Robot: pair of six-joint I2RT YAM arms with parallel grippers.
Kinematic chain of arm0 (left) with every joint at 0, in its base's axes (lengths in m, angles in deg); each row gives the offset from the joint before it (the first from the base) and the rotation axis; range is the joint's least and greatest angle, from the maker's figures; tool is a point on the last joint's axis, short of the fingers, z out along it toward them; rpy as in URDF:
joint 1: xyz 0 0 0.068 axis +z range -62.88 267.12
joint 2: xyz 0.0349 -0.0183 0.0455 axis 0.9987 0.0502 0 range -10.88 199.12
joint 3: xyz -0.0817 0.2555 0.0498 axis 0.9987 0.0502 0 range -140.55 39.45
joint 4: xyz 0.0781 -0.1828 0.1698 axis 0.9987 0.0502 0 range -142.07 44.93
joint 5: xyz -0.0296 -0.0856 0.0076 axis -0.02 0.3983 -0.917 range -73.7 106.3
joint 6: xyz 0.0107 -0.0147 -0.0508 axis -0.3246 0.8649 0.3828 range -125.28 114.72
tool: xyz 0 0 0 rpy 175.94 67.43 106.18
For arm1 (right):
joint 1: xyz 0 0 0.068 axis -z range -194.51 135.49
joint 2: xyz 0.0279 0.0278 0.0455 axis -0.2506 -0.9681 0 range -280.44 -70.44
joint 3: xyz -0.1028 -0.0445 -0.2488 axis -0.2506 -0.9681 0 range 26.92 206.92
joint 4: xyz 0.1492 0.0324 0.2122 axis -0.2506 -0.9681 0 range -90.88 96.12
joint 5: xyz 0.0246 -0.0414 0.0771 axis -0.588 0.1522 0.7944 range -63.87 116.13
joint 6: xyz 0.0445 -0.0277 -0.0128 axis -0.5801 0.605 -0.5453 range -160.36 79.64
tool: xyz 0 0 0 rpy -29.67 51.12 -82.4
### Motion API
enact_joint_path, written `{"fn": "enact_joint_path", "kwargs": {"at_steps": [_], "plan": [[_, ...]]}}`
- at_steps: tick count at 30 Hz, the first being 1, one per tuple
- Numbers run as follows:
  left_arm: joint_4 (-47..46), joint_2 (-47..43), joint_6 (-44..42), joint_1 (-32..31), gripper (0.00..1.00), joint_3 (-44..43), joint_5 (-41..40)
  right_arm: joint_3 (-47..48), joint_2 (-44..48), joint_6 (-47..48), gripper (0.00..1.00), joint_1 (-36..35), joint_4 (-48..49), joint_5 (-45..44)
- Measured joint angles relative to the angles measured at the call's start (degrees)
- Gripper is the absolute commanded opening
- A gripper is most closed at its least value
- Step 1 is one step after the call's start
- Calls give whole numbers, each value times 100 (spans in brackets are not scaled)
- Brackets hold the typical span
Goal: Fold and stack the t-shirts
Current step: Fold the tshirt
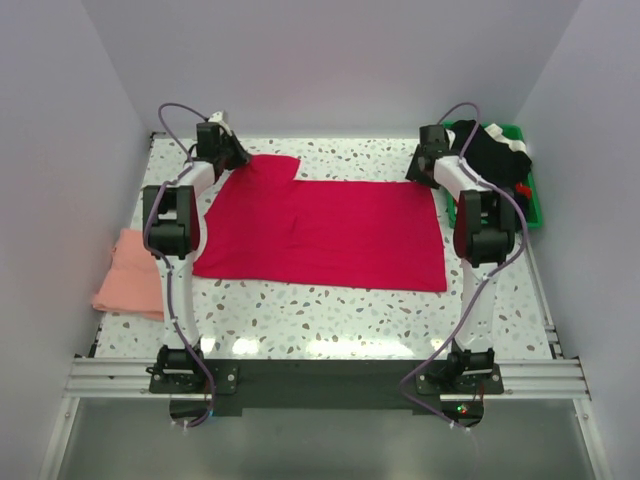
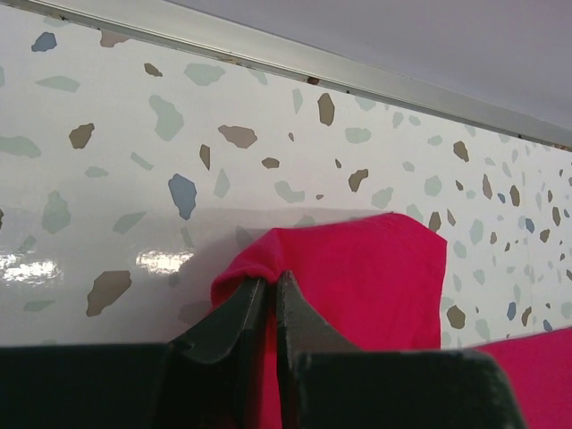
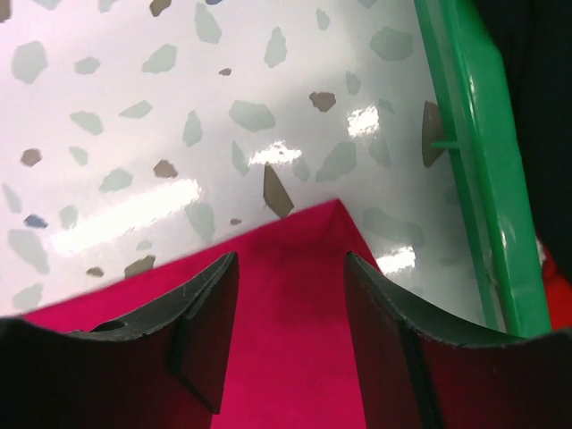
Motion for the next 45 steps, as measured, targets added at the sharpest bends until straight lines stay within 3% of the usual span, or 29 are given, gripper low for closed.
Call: {"fn": "enact_joint_path", "kwargs": {"at_steps": [6,23,26,30,33,45], "plan": [[-96,-105,59,0,0,107,122,413,-470,120,52,-2,-90,-339],[-269,-197,260,0,0,205,260,590,-619,142,38,-2,-221,-629],[-286,-201,262,0,0,238,269,597,-619,133,33,-2,-240,-629],[-304,-201,264,0,0,262,271,601,-619,120,12,-2,-267,-632],[-304,-201,264,0,0,262,269,636,-619,118,1,-2,-328,-629],[-260,-203,254,0,0,-31,201,748,-603,79,0,70,-592,-575]]}}
